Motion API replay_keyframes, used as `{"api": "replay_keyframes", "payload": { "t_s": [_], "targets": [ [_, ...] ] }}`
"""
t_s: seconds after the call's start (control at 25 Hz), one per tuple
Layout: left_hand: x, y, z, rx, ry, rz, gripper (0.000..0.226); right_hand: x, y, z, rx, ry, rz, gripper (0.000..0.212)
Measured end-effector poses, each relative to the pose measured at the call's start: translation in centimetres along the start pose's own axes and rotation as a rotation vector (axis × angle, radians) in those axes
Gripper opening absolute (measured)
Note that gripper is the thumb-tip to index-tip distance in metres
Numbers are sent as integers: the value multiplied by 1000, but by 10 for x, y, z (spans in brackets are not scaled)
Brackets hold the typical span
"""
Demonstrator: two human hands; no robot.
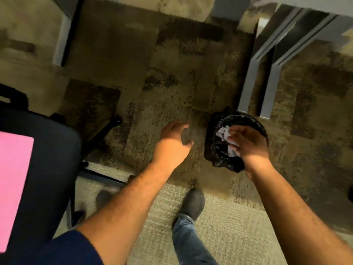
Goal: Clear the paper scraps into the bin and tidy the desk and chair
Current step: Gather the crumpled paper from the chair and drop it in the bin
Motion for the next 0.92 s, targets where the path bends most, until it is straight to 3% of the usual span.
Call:
{"api": "replay_keyframes", "payload": {
  "t_s": [0.32,0.68,0.8,0.92],
  "targets": [
    [-102,-159,114,-153,-109,-306,46,-67,163,90,-199,-255,209,25],
    [-242,-338,283,-65,-373,-724,42,-208,394,118,-275,-398,510,17],
    [-283,-371,336,-20,-534,-806,52,-243,452,121,-318,-427,575,15],
    [-315,-384,391,21,-742,-748,77,-275,507,121,-368,-459,643,13]
  ]
}}
Point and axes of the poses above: each hand's wrist, its own x-axis towards the middle knuckle, its own y-axis out of the palm, z = x × y, the point moved 10 cm from there along x, towards the middle knuckle, and after that the axes turned 5 degrees about -x, right-handed, at the moved point
